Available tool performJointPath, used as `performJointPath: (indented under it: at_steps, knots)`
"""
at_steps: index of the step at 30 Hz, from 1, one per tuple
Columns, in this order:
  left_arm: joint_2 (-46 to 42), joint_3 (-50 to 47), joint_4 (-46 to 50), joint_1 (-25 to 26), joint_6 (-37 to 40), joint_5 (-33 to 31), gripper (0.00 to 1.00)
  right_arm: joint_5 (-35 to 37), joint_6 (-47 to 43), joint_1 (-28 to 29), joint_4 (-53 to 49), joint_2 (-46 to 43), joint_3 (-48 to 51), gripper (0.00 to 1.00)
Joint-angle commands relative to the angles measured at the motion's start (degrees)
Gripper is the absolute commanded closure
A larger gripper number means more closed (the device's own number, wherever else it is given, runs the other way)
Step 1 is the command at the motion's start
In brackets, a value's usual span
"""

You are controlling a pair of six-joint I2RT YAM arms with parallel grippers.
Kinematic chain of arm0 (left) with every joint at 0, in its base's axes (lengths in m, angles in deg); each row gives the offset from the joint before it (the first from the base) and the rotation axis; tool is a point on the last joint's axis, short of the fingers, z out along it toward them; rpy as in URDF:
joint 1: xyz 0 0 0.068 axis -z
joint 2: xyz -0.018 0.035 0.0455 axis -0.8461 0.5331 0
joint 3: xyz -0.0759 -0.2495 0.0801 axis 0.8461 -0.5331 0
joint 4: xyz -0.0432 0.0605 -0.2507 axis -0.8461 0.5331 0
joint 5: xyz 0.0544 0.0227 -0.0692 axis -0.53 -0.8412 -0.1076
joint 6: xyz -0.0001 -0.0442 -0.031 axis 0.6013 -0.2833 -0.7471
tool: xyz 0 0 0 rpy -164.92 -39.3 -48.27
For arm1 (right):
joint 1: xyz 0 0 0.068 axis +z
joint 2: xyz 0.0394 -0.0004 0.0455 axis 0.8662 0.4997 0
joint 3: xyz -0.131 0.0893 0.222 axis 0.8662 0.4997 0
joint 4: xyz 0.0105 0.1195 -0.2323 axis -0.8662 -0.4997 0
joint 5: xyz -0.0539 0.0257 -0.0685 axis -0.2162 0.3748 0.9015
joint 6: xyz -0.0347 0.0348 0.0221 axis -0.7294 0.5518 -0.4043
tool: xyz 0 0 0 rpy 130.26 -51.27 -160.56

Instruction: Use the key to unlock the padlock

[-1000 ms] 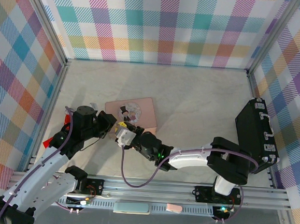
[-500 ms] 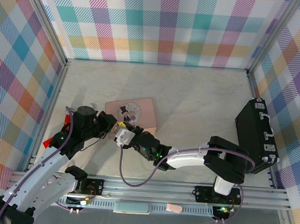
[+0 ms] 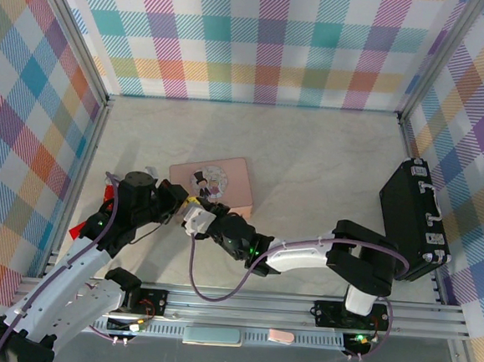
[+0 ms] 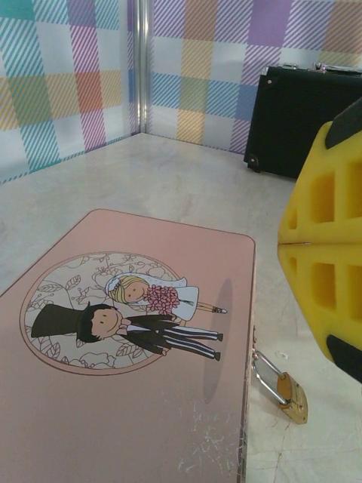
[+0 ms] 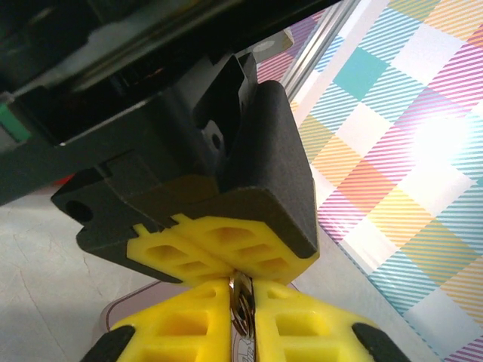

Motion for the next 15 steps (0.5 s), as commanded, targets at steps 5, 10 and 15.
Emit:
performJointPath:
  at_steps: [5, 10, 15]
  knots:
    - [-0.49, 0.96, 0.69, 1.15, 0.61, 0.94, 1.00, 4.77, -0.14, -0.05, 3.44, 1.85, -2.04, 0.93]
    - [-0.25, 1.13, 0.68, 1.24, 0.88, 0.78, 1.00, 6.27, 0.77, -0.10, 3.64, 1.97, -1.96, 1.00]
    - [-0.01, 1.99, 1.71, 1.24, 3.09, -0.07, 0.88, 7.66, 4.17, -0.44, 5.46, 0.88, -0.06, 1.00]
